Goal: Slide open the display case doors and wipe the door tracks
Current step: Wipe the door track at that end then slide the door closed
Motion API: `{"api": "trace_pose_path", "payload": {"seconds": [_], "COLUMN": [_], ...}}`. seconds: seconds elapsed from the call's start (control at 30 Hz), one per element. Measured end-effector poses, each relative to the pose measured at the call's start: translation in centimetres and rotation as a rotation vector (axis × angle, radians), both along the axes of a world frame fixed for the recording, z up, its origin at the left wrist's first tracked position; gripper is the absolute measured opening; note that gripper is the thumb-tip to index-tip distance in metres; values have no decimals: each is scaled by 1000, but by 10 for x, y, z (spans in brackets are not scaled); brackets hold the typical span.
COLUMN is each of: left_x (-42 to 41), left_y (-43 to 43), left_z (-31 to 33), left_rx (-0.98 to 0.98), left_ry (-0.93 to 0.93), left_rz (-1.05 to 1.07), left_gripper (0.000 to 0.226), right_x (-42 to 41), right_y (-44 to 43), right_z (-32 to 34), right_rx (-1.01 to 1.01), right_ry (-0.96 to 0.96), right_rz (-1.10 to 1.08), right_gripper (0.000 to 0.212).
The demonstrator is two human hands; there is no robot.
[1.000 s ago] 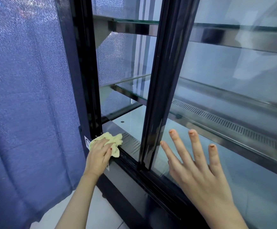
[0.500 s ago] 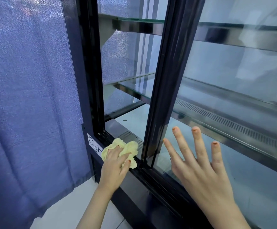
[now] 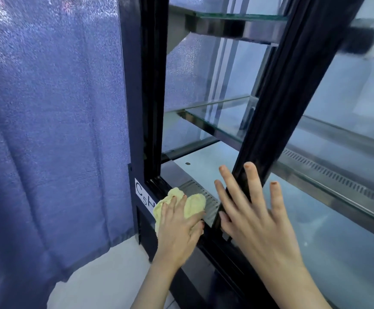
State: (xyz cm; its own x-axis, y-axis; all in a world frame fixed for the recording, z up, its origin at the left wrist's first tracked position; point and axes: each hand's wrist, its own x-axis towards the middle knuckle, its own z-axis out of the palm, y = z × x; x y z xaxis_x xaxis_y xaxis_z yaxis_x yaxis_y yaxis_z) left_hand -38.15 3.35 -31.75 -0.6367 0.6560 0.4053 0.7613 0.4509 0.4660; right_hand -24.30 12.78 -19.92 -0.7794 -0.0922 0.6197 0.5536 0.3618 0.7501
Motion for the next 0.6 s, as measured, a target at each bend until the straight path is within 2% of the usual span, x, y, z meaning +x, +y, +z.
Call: {"api": "trace_pose_path", "payload": {"seconds": [0.1, 0.3, 0.43, 0.6], "left_x": [-7, -44, -77, -100], "left_y": [4, 4, 2, 2], "left_z": [-5, -2, 4, 9], "left_rx": [82, 87, 34, -75], "left_ry": [-41, -96, -137, -43], "left_rz": [24, 10, 17, 100], "left_gripper": [42, 52, 64, 72], "right_x": [-1, -2, -1, -2], "right_y": [1, 1, 1, 1], "right_z": [-2, -3, -3, -2], "right_rx": [11, 29, 39, 45], "right_ry": [5, 7, -12, -12], "right_rz": [-3, -20, -35, -39], "right_gripper": [60, 61, 64, 64]}}
